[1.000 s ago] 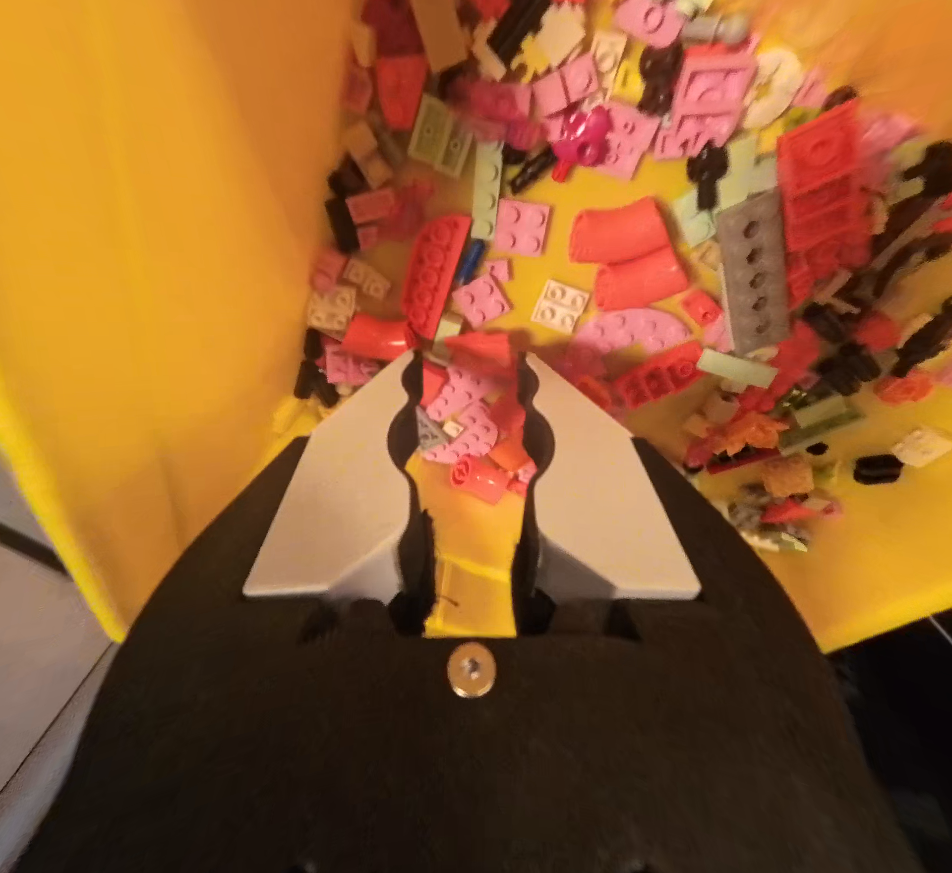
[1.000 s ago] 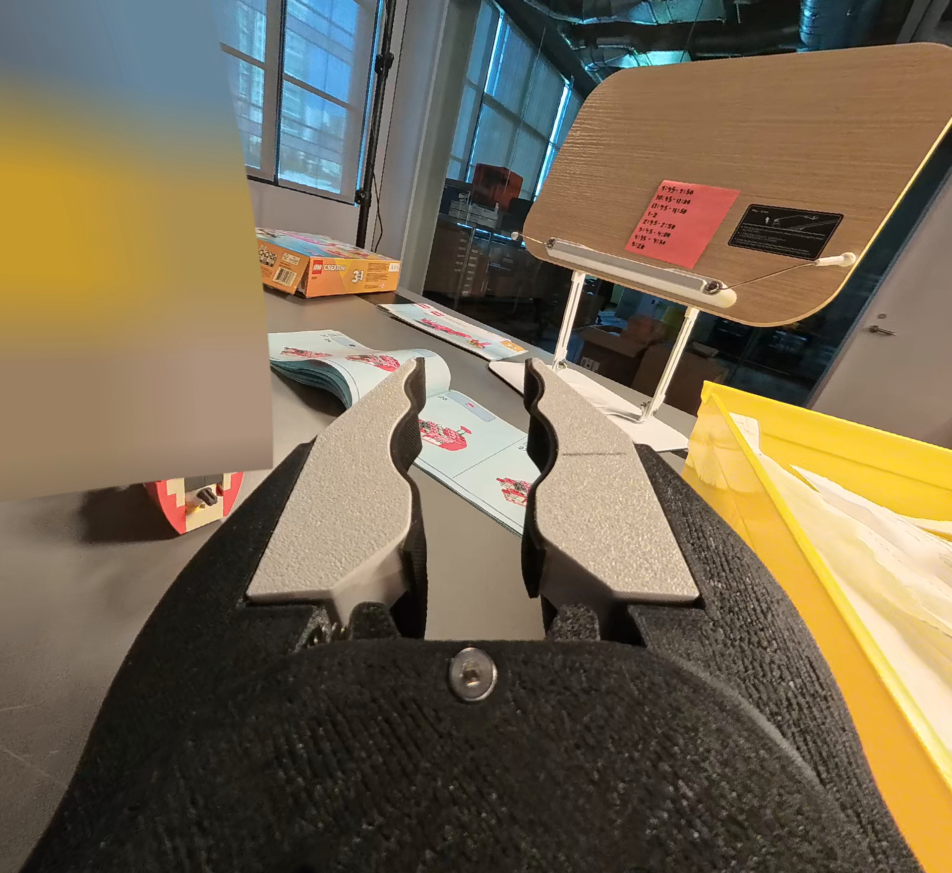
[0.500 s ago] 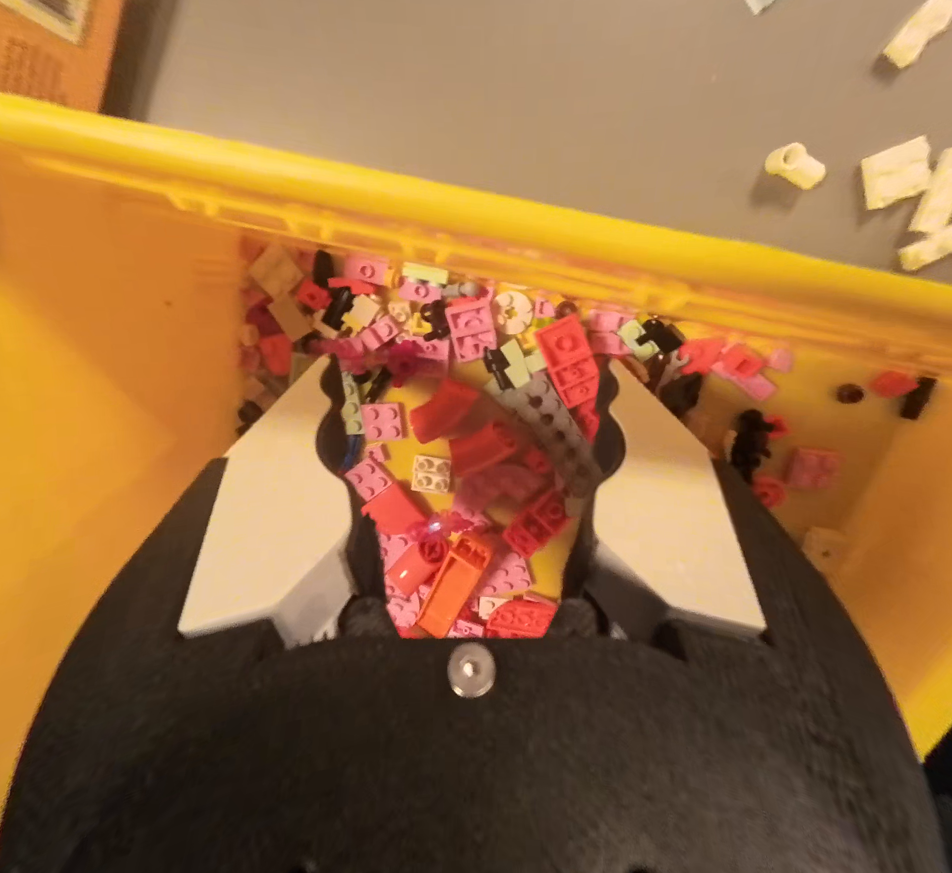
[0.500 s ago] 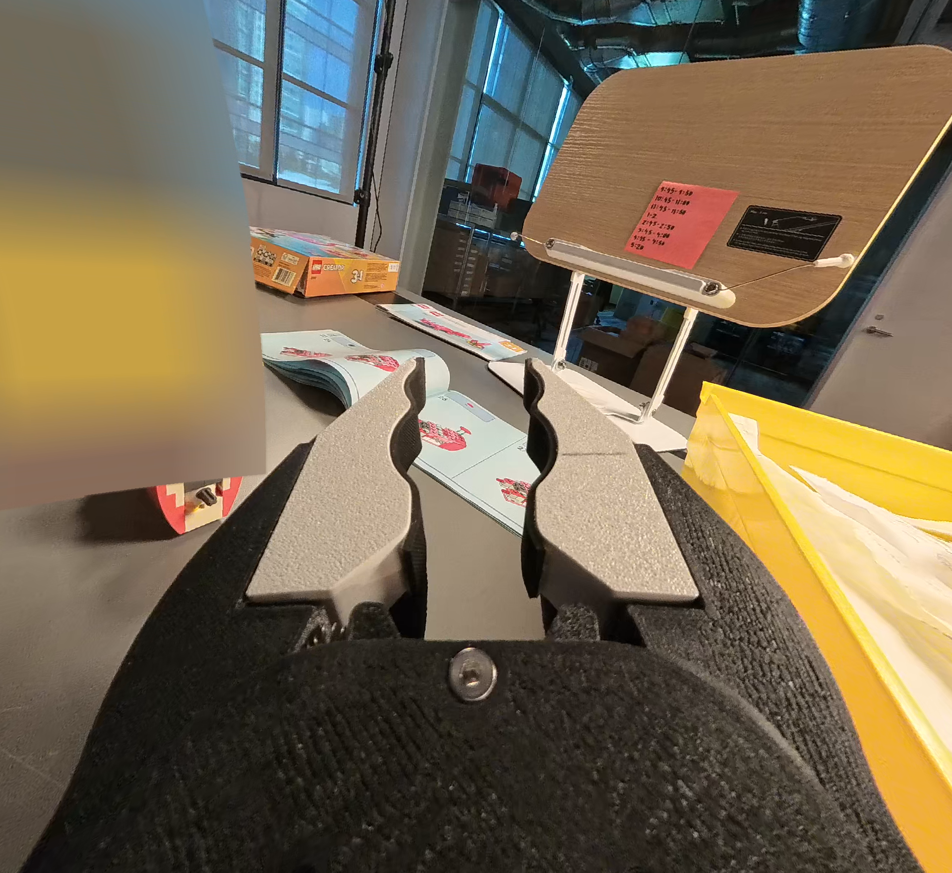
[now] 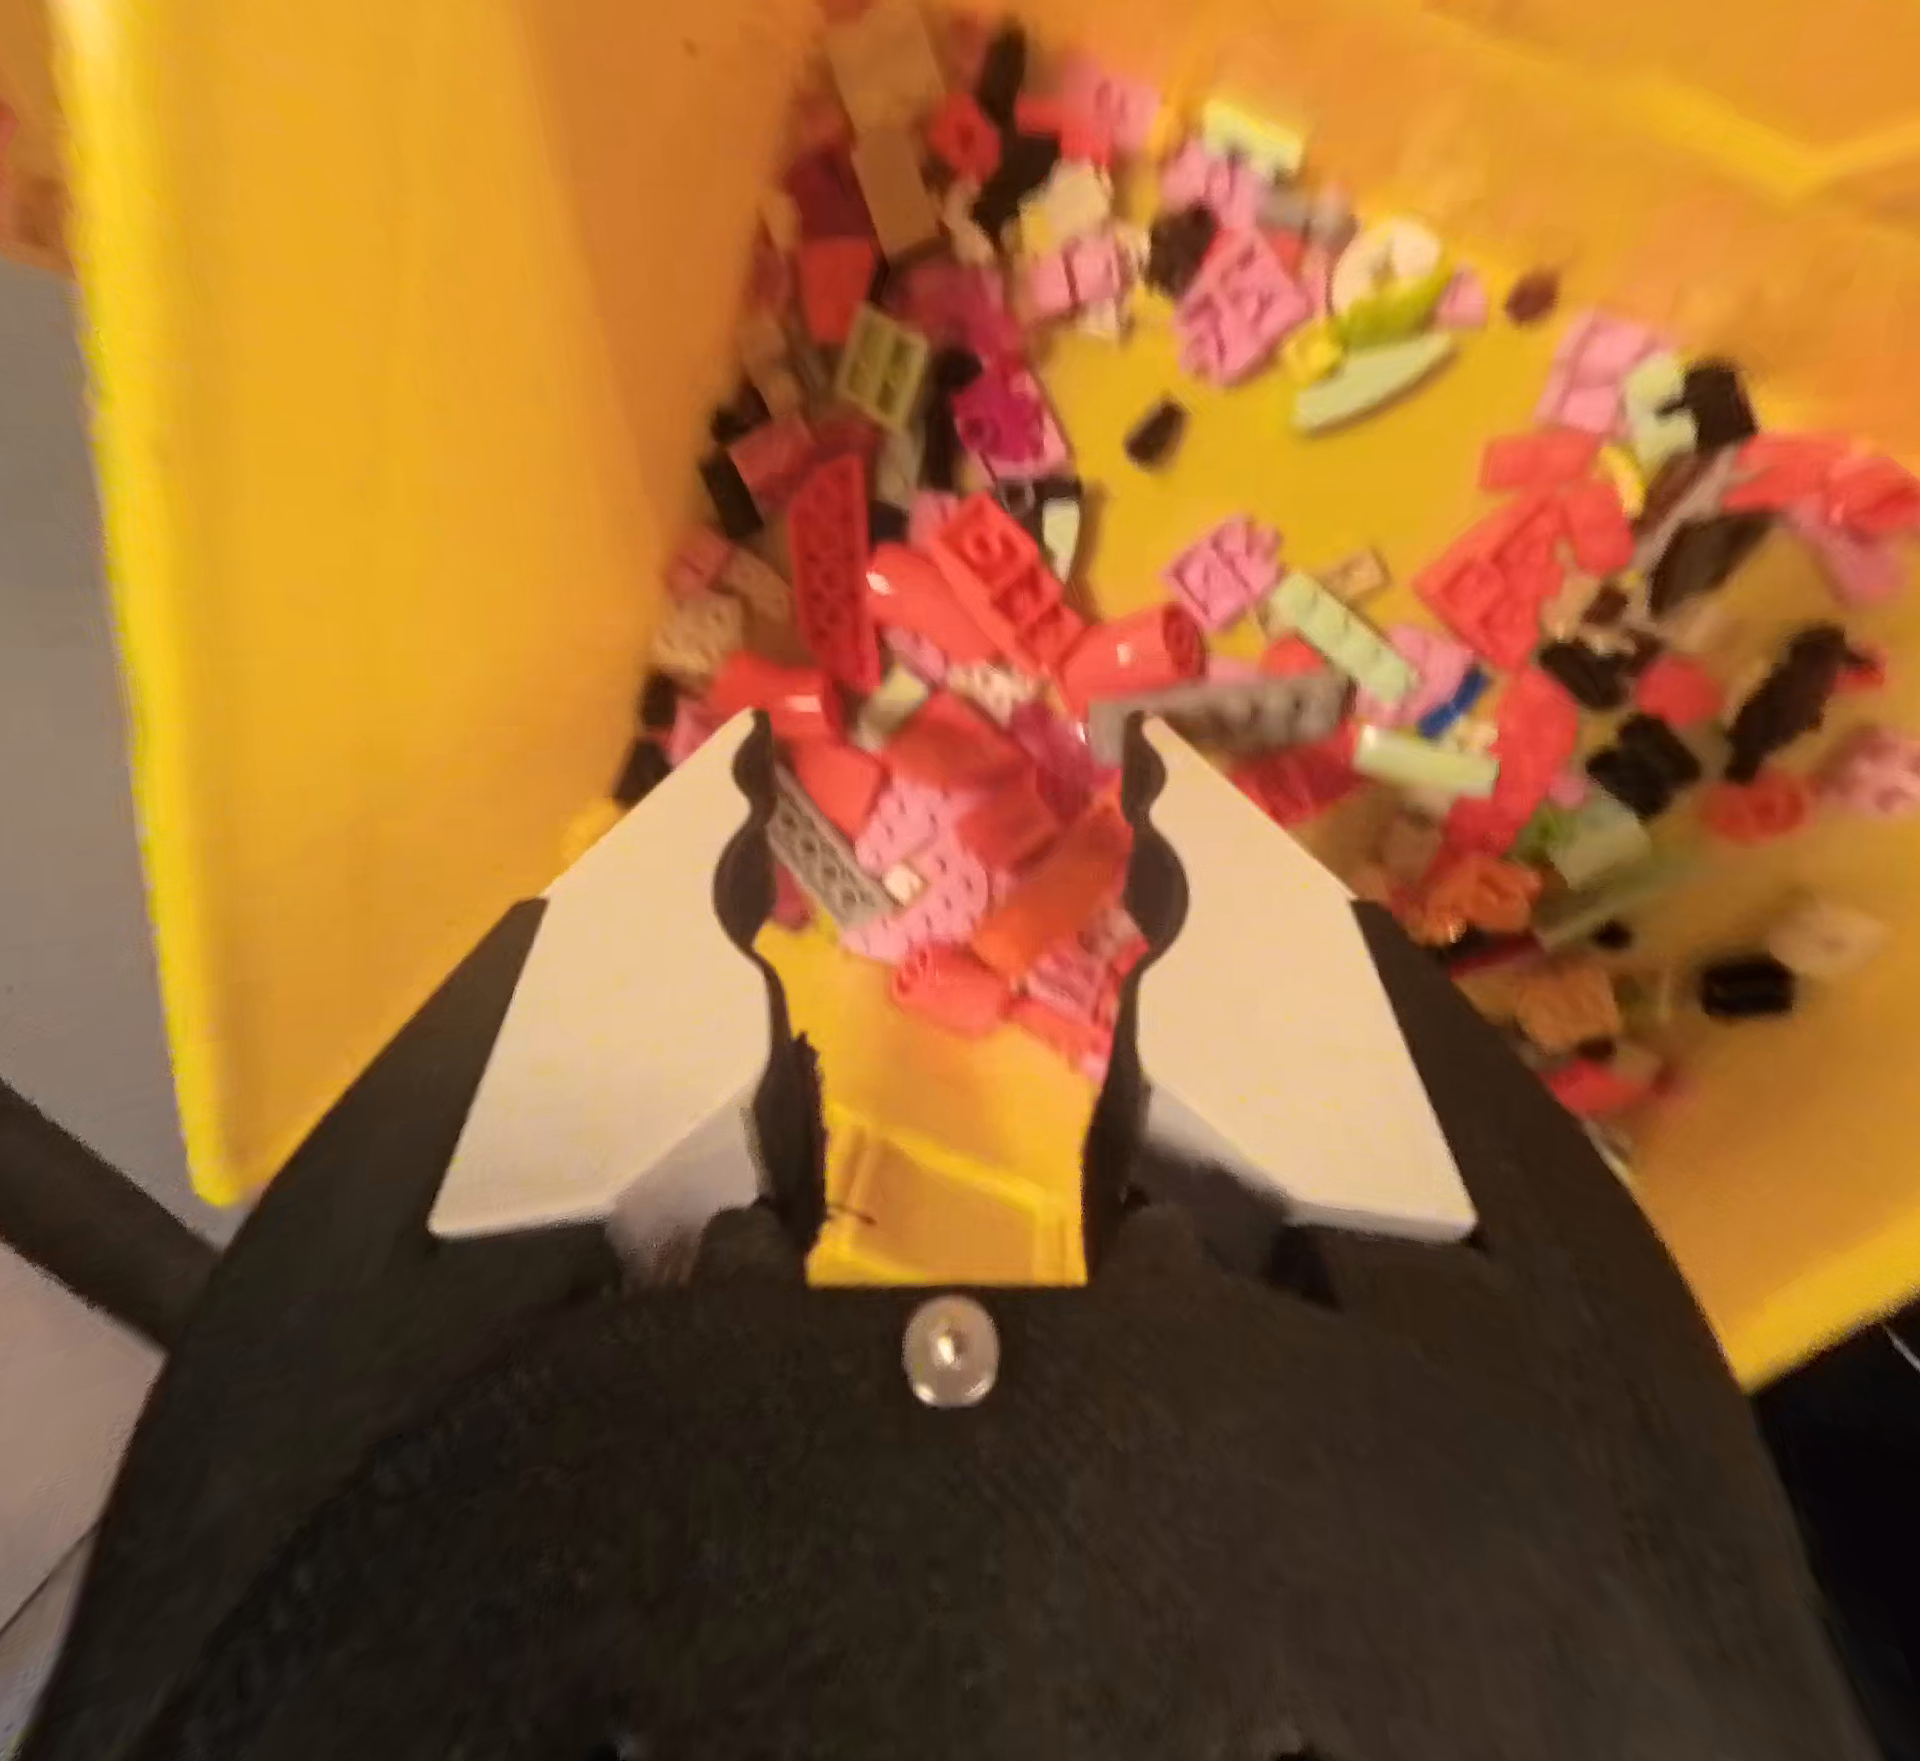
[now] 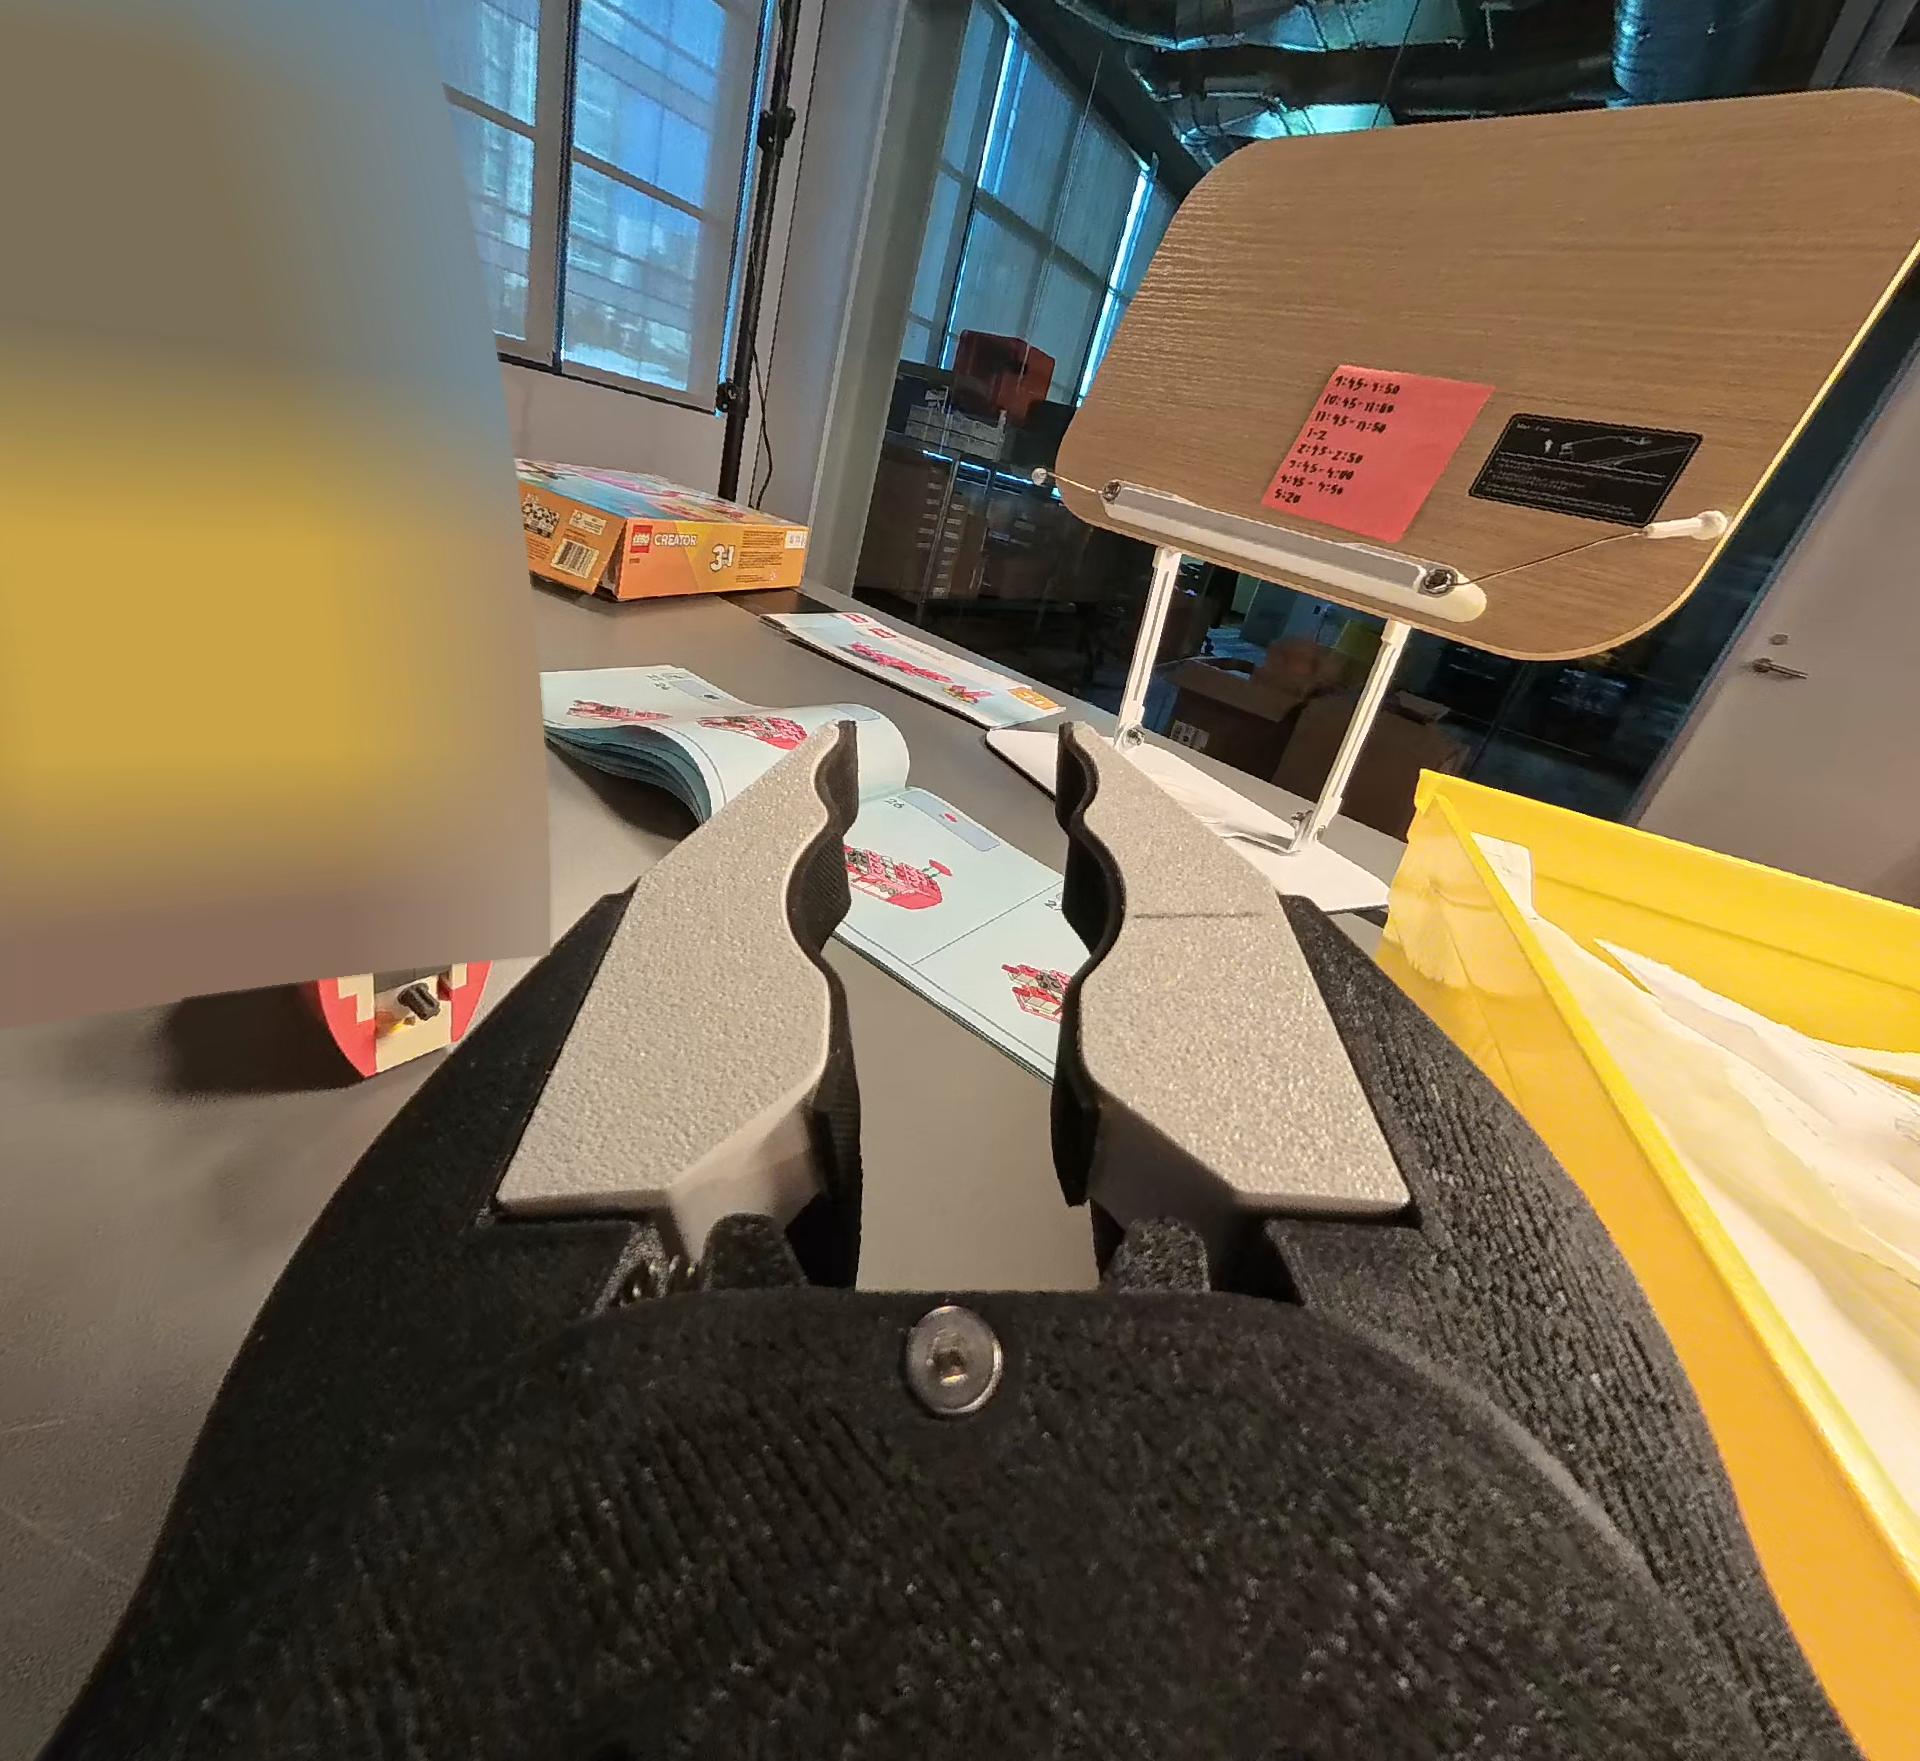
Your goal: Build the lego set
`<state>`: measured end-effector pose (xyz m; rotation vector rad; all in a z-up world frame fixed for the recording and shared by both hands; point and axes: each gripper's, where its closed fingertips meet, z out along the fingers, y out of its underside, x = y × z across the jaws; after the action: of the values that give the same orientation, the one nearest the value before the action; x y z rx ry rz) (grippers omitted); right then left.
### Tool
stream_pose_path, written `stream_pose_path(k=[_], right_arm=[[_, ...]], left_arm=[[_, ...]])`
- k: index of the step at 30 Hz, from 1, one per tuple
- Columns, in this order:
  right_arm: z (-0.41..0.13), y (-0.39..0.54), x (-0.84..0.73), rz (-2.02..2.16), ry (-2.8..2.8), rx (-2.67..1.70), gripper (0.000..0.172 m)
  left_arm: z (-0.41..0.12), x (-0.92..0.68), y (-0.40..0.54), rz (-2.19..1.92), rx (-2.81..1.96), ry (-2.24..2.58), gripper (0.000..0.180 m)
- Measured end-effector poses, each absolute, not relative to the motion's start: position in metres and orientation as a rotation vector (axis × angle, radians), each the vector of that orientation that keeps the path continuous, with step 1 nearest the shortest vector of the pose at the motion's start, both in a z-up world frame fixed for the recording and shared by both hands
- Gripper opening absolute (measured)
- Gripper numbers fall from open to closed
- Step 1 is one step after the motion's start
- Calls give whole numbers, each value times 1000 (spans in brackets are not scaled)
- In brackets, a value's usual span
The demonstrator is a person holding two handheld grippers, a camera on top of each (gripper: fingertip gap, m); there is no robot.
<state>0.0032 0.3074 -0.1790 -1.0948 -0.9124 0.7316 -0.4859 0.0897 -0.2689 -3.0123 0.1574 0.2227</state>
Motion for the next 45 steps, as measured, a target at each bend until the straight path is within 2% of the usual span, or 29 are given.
stream_pose_path(k=[4, 8, 11, 14, 17, 21, 25, 27, 30, 33, 34, 36, 38, 40, 43, 45], right_arm=[[-179, 308, 3, 731, -912, -1095, 37], [-179, 307, 3, 730, -913, -1095, 37], [-179, 307, 3, 730, -913, -1095, 37], [-179, 308, 3, 730, -911, -1095, 37], [-179, 308, 3, 731, -910, -1095, 37], [-179, 307, 3, 731, -913, -1094, 37], [-179, 307, 3, 735, -914, -1094, 37], [-179, 307, 2, 736, -914, -1094, 37], [-179, 306, 2, 738, -914, -1093, 37], [-179, 307, 2, 743, -912, -1096, 37], [-179, 307, 3, 744, -911, -1096, 37], [-178, 307, 3, 745, -910, -1097, 37], [-178, 307, 3, 744, -910, -1097, 37], [-178, 307, 3, 744, -910, -1097, 37], [-178, 307, 3, 746, -909, -1098, 37], [-178, 307, 2, 746, -909, -1099, 37]], left_arm=[[-277, -477, 49, 175, -3251, 197, 70], [-287, -453, 46, -7, -3270, 223, 70], [-291, -430, 68, -169, -3136, 246, 42], [-287, -409, 79, -222, -3048, 389, 40], [-272, -401, 86, -238, -3003, 391, 58], [-261, -454, 62, 186, -3198, 232, 83], [-269, -465, 43, 153, -3333, 130, 95], [-273, -469, 37, 107, -3374, 83, 84], [-281, -465, 41, -32, -3355, 108, 37], [-279, -457, 62, -149, -3226, 134, 6], [-274, -454, 75, -192, -3145, 126, 3], [-257, -457, 102, -209, -2980, 50, 2], [-242, -476, 114, -113, -2911, -62, 27], [-239, -496, 106, 16, -2975, -158, 38], [-245, -521, 82, 256, -3130, -196, 37], [-251, -530, 69, 365, -3211, -174, 29]])
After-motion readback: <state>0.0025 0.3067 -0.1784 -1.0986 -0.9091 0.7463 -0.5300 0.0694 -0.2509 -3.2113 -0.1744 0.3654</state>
